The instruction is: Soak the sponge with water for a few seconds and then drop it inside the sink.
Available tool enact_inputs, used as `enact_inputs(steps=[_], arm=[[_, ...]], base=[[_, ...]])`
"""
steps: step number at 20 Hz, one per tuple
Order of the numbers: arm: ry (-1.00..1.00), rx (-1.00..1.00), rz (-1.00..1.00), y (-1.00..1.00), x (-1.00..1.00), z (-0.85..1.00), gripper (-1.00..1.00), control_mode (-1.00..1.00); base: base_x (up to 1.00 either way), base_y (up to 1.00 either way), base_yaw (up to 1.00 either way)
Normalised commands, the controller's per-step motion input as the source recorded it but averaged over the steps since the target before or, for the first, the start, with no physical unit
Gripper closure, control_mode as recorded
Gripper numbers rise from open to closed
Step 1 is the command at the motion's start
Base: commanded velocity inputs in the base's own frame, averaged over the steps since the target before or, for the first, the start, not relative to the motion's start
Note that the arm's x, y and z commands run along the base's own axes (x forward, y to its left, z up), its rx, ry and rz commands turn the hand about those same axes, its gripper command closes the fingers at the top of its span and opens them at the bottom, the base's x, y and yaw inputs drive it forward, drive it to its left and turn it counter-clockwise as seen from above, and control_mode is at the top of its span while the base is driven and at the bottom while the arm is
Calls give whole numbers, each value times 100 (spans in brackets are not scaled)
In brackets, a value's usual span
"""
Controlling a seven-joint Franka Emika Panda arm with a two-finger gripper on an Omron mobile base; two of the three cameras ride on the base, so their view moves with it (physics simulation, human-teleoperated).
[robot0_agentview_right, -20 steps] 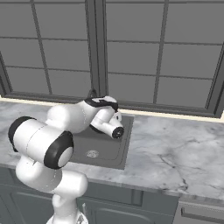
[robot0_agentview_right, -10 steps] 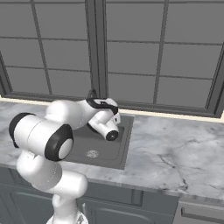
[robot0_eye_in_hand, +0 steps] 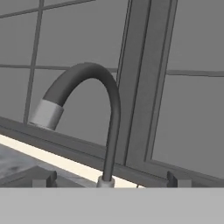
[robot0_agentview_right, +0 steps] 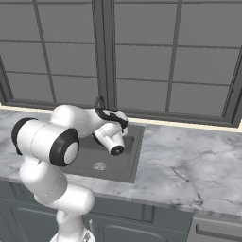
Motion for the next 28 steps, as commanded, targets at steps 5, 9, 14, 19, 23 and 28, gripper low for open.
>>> enact_inputs(steps=[5, 9, 14, 19, 23, 28], arm=[[-1, 0, 0, 0, 21, -11, -100, -100], [0, 0, -2, 0, 28, -6, -100, -100], [0, 1, -4, -4, 22, 0, -100, -100], [0, 0, -4, -2, 26, 0, -100, -100], [0, 0, -2, 0, 28, 0, -100, -100], [0, 0, 0, 0, 27, -15, -100, -100]], base=[[0, 0, 0], [0, 0, 0], [0, 0, 0], [0, 0, 0], [0, 0, 0], [0, 0, 0]])
